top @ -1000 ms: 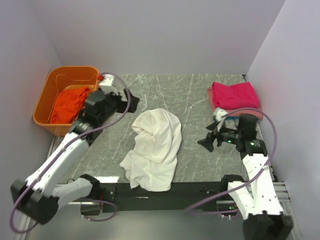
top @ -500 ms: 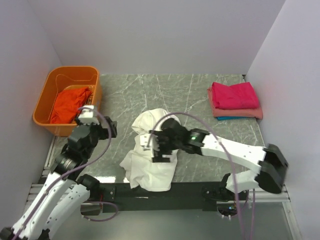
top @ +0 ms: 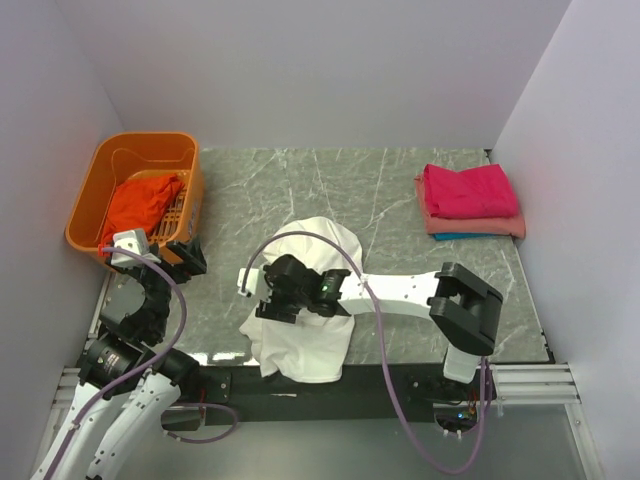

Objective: Fold and stack the t-shirts
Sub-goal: Flatten the tshirt out

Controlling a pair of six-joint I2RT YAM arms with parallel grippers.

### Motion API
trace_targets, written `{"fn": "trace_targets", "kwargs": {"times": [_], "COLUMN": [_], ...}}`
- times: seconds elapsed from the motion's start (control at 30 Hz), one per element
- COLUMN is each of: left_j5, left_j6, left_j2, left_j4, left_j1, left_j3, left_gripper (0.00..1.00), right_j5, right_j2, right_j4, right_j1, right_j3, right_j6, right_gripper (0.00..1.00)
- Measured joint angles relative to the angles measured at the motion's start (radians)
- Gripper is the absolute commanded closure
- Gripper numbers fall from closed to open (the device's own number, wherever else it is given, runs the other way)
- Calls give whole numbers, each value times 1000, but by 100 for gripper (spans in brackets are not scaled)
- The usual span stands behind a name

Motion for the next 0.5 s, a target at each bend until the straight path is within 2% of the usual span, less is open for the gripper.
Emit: {"fn": "trace_targets", "kwargs": {"times": [0.1,0.2,0.27,0.3,0.33,0.37,0.43,0.5], "left_j5": [-3,-4,-3,-3,-3,-3,2,13], "left_j6": [0,1,1,1,1,1,1,2], "left_j2": [0,0,0,0,0,0,0,1], "left_j4": [0,0,0,0,0,0,2,1], "left_j1": [0,0,0,0,0,0,0,0], "left_j3": [0,0,0,0,0,0,-1,-2], "left_gripper": [1,1,1,1,1,1,1,1], "right_j5": [21,36,47,48,53,59,76,84], "right_j2": [28,52,61,64,66,69,69,63], "right_j4": [0,-2,-4,-3,-6,-9,-14,-27], "right_j1": [1,2,3,3,3,4,3,-6], "right_j3": [1,1,1,2,3,6,11,26], "right_j6": [34,56,74,70,81,77,84,84], "right_gripper": [32,42,66,67,83,90,99,100]}}
